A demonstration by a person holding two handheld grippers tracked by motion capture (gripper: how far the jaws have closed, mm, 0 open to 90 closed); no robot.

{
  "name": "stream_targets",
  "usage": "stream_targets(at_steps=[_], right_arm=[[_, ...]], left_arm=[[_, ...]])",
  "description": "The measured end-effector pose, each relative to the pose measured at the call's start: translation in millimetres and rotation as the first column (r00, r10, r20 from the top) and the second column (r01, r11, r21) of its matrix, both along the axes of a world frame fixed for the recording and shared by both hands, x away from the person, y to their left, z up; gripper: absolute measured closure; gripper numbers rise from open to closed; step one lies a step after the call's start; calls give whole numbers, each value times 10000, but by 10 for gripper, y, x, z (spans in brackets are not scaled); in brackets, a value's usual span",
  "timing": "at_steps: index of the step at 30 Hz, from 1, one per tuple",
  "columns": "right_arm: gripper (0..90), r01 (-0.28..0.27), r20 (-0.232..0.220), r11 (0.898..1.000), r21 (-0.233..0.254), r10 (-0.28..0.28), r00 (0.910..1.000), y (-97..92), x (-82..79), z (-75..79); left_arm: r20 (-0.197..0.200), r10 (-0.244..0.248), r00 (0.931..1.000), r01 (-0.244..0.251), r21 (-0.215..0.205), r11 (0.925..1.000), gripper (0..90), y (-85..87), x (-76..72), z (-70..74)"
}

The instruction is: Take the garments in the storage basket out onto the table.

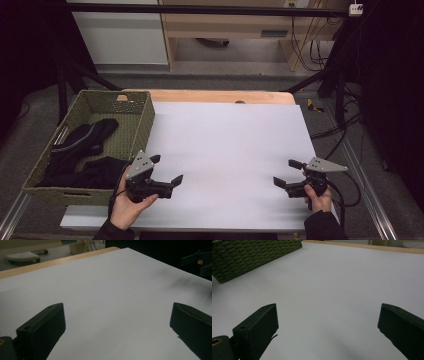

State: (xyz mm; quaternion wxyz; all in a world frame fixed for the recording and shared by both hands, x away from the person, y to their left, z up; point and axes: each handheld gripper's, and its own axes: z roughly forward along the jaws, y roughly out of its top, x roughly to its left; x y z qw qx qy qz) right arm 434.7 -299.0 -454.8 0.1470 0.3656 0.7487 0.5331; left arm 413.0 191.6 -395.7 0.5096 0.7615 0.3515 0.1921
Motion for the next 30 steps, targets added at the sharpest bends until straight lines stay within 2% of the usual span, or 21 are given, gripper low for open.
stream_targets(at_steps=[4, 8, 11, 18, 20, 23, 24, 25, 30], right_arm=[[34, 8, 11, 10000, -4, -8, 10000, 0, 0, 1], [34, 6, 26, 10000, -10, -6, 10000, -3, 1, 0], [34, 24, 24, 10000, -15, -24, 10000, -4, 1, 0], [34, 89, -7, 9999, -60, -89, 10000, -4, -2, 1], [34, 96, -10, 9999, -48, -96, 10000, -5, -1, 1], [33, 89, 5, 9999, -63, -89, 10000, -8, 1, 0], [33, 90, 6, 9999, -60, -90, 10000, -8, 0, 0], [33, 100, -4, 9999, -56, -100, 9999, -8, -1, 1], [33, 112, -1, 9999, -50, -112, 9999, -10, -1, 2]], left_arm=[[-34, 199, 9998, -200, -50, 9998, 0, 82, -5, 76], [117, 542, 9985, -543, 125, 9984, 0, 145, -6, 134], [248, 603, 9979, -608, 220, 9979, 0, 187, -9, 187], [323, 937, 9951, -944, 201, 9953, 0, 334, -21, 335], [340, 1269, 9913, -1281, 348, 9912, 0, 465, -12, 420], [370, 1505, 9879, -1523, 516, 9870, 0, 605, 14, 499], [370, 1505, 9879, -1523, 516, 9870, 0, 605, 14, 499], [393, 1694, 9848, -1717, 661, 9829, 0, 703, 47, 540], [357, 2134, 9763, -2163, 1273, 9680, 0, 941, 158, 602]])
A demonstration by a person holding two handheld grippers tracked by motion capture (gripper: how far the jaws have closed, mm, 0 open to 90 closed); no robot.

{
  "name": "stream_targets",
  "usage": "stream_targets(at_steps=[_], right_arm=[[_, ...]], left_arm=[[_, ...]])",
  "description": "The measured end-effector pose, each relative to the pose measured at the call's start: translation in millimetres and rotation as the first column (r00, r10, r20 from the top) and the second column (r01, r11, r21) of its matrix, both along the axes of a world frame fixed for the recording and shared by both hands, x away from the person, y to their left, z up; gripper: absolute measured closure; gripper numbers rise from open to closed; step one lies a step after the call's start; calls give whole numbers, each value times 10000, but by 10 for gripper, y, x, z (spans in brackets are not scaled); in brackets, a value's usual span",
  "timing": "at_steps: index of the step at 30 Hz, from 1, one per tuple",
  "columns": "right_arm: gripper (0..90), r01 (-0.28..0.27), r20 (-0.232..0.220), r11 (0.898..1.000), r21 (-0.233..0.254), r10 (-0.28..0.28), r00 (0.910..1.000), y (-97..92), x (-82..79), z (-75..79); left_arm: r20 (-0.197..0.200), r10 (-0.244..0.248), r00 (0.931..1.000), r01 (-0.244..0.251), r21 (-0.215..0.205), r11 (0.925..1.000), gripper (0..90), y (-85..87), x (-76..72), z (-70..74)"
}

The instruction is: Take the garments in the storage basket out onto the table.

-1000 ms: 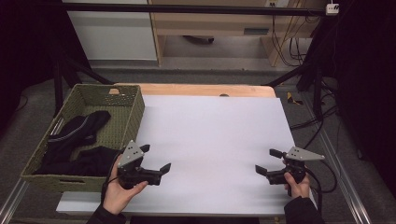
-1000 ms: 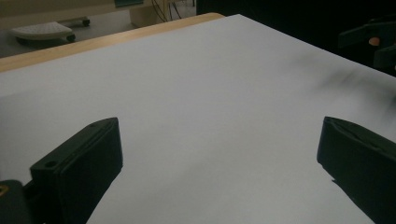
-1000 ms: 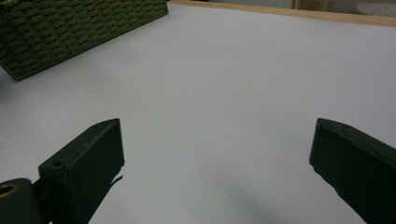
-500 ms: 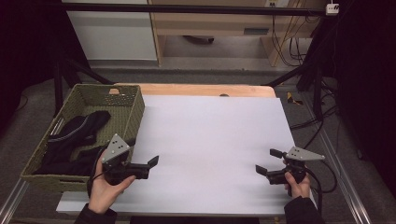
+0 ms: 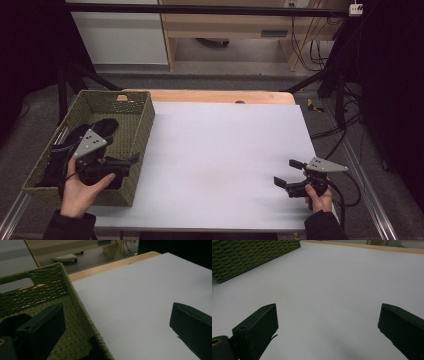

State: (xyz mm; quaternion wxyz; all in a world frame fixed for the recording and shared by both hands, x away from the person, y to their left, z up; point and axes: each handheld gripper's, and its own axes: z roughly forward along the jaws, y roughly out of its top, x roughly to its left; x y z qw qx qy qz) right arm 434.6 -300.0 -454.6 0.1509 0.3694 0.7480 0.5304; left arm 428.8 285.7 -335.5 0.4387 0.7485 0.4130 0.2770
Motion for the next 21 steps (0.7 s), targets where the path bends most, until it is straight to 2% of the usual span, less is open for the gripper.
stream_targets(at_steps=[6, 13, 15, 18, 19, 21], right_arm=[[33, 9, -12, 10000, -28, -9, 10000, 0, 3, -3], [33, 12, -19, 10000, -41, -12, 10000, 0, 3, -3], [33, 12, -19, 10000, -48, -12, 10000, 1, 3, -3], [33, 13, -27, 10000, -55, -13, 10000, 1, 4, -4], [33, 13, -25, 10000, -61, -13, 10000, 1, 3, -3], [33, 20, -35, 10000, -58, -20, 10000, 1, 1, -2]], left_arm=[[-298, 359, 9989, -335, 753, 9966, 0, 253, 118, 62], [-519, 816, 9953, -748, 1219, 9897, 0, 465, 244, 78], [-573, 942, 9939, -842, 1578, 9839, 0, 546, 323, 50], [-663, 1024, 9925, -898, 1702, 9813, 0, 596, 382, 14], [-830, 1101, 9904, -935, 1831, 9786, 0, 652, 441, -36], [-932, 1144, 9891, -966, 1767, 9795, 0, 681, 469, -69]])
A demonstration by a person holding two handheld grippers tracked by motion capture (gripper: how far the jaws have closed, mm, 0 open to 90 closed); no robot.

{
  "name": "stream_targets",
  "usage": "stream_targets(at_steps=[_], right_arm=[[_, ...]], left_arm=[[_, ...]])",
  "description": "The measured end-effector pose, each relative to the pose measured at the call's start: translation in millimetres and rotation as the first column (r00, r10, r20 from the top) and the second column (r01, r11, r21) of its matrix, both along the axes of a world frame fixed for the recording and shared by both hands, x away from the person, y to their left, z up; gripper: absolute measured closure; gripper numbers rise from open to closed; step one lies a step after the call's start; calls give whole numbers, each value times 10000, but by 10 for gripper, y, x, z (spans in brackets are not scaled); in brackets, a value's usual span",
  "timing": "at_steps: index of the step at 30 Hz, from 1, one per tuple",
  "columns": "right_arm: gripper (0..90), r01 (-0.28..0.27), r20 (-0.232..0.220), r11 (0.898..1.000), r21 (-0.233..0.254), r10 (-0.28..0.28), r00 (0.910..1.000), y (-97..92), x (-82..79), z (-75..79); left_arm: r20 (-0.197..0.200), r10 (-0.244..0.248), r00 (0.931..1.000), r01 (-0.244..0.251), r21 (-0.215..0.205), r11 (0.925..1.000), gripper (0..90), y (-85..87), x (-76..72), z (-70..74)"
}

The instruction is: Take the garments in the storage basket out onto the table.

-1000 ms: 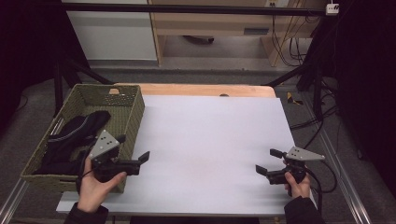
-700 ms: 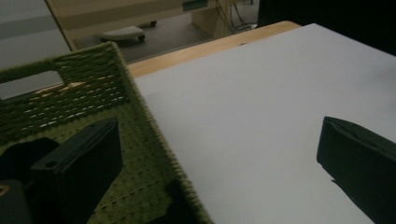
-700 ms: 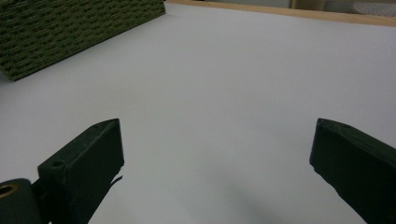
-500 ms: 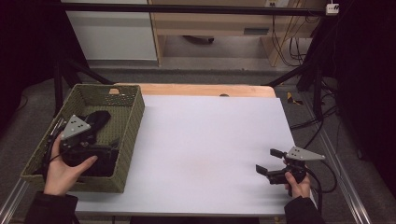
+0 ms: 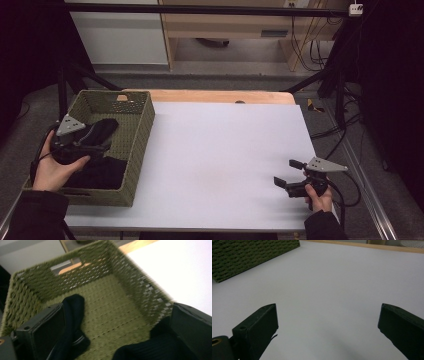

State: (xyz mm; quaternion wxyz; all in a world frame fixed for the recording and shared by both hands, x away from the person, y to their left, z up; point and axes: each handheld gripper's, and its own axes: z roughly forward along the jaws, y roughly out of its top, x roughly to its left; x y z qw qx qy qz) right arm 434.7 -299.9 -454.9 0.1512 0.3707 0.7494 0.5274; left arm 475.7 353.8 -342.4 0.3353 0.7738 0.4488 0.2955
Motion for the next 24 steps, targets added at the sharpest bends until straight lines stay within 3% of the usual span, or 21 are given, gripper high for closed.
stream_targets(at_steps=[2, 10, 14, 19, 24], right_arm=[[33, 3, 15, 10000, -14, -3, 10000, -3, 1, 0], [33, 5, -28, 10000, -41, -5, 10000, 3, 2, -3], [33, 2, -21, 10000, -73, -2, 10000, 2, 5, -5], [33, -6, -18, 10000, -88, 6, 10000, 2, 5, -5], [33, -15, -26, 9999, -113, 15, 10000, 2, 7, -7]], left_arm=[[-267, 256, 9993, -255, 58, 9997, 0, 80, 55, -96], [-1017, 28, 9948, 20, 473, 9989, 0, 230, 83, -314], [-1040, -176, 9944, 209, 313, 9993, 9, 255, 75, -319], [-1481, -596, 9872, 688, 580, 9959, 22, 221, 91, -330], [-2209, -854, 9716, 1116, 1088, 9878, 25, 151, 153, -408]])
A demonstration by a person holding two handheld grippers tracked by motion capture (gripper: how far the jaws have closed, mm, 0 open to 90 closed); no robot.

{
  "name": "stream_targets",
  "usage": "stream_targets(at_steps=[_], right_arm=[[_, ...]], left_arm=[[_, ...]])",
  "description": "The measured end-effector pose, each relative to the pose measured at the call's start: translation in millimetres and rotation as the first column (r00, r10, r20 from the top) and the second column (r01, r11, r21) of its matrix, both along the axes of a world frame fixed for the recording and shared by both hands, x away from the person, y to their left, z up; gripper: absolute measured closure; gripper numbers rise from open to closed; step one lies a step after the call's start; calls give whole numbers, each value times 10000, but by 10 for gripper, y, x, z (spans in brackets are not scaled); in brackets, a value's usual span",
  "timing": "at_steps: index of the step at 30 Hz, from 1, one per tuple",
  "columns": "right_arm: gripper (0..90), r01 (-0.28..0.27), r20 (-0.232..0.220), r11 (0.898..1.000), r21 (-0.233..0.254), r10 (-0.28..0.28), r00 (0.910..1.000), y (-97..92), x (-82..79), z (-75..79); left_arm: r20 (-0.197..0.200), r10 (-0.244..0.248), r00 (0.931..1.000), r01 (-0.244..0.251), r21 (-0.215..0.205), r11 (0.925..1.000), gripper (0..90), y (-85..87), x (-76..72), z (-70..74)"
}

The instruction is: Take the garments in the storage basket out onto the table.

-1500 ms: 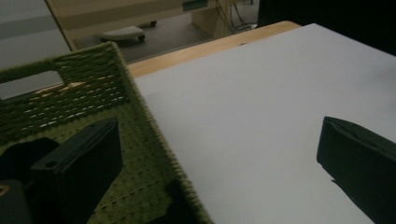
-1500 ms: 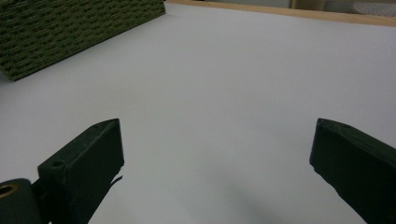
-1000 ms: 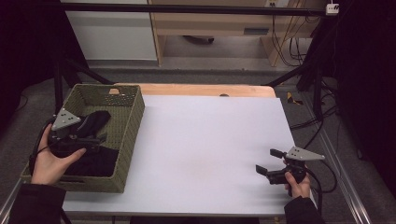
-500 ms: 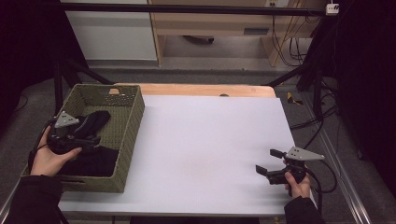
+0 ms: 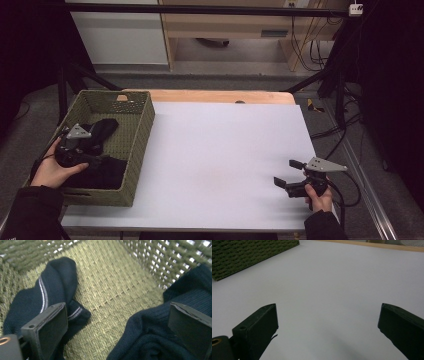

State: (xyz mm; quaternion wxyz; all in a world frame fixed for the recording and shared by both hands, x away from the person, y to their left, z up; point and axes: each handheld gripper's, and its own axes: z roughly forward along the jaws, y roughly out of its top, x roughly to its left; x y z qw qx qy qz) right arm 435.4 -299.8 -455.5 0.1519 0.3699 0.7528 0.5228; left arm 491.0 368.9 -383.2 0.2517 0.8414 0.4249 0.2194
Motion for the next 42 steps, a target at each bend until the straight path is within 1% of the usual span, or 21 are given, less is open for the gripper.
stream_targets(at_steps=[1, 2, 4, 7, 11, 16, 17, 19, 21, 24, 25, 27, 28, 29, 31, 32, 33, 34, 37, 38, 42], right_arm=[[33, 0, 0, 10000, 0, 0, 10000, 0, 0, 0], [33, -13, -21, 10000, -3, 13, 10000, 2, -1, 1], [33, -2, -10, 10000, -16, 2, 10000, 1, 1, -1], [33, 3, -36, 10000, -23, -3, 10000, 2, 0, -1], [33, -4, -42, 10000, -42, 4, 10000, 3, 4, -5], [33, -10, -32, 10000, -44, 10, 10000, 6, 5, -8], [33, -10, -32, 10000, -44, 10, 10000, 6, 5, -8], [33, -5, -39, 10000, -41, 5, 10000, 4, 5, -8], [33, -9, -34, 10000, -53, 8, 10000, 3, 6, -8], [33, -15, -64, 10000, -66, 14, 10000, 3, 8, -9], [33, -7, -67, 10000, -66, 7, 10000, 4, 8, -10], [34, -16, -75, 10000, -95, 16, 10000, 4, 8, -9], [33, -26, -76, 10000, -94, 25, 10000, 5, 9, -10], [33, -26, -76, 10000, -94, 25, 10000, 5, 9, -10], [33, -17, -62, 10000, -75, 16, 10000, 4, 8, -10], [34, -8, -69, 10000, -67, 7, 10000, 5, 8, -10], [33, -6, -74, 10000, -65, 5, 10000, 5, 7, -10], [34, -14, -57, 10000, -84, 14, 10000, 4, 8, -10], [34, 2, -70, 10000, -71, -3, 10000, 4, 9, -10], [34, -14, -77, 10000, -89, 13, 10000, 3, 10, -10], [34, -12, -73, 10000, -78, 12, 10000, 4, 9, -10]], left_arm=[[0, 0, 10000, 0, 0, 10000, 28, 0, 0, 0], [-147, -66, 9999, 67, 54, 10000, 28, -17, 20, -34], [-335, -216, 9992, 213, -101, 9997, 38, -41, 31, -77], [-775, -584, 9953, 595, 125, 9981, 56, -73, 39, -158], [-1050, -1000, 9894, 1038, 319, 9941, 105, -117, 36, -193], [-1926, -1072, 9754, 1173, 417, 9922, 120, -130, 93, -249], [-1926, -1072, 9754, 1173, 417, 9922, 120, -130, 93, -249], [-2224, -951, 9703, 1050, 327, 9939, 120, -119, 119, -281], [-2625, -823, 9614, 875, 85, 9961, 120, -96, 124, -357], [-2735, -834, 9583, 907, 141, 9958, 157, -107, 129, -372], [-2670, -1143, 9569, 1234, 175, 9922, 192, -137, 110, -375], [-2664, -1189, 9565, 1296, 227, 9913, 218, -151, 103, -381], [-2755, -1277, 9528, 1393, 228, 9900, 286, -166, 97, -391], [-2755, -1277, 9528, 1393, 228, 9900, 314, -166, 97, -391], [-3005, -1039, 9481, 1145, 177, 9933, 378, -197, 95, -430], [-3015, -942, 9488, 1041, 170, 9944, 387, -203, 89, -449], [-3015, -942, 9488, 1041, 170, 9944, 398, -203, 89, -449], [-3105, -927, 9460, 1043, 208, 9943, 410, -213, 85, -464], [-3124, -935, 9453, 1073, 271, 9939, 458, -231, 70, -464], [-3167, -808, 9451, 940, 268, 9952, 483, -251, 48, -473], [-3168, -890, 9443, 1055, 353, 9938, 579, -255, 39, -476]])
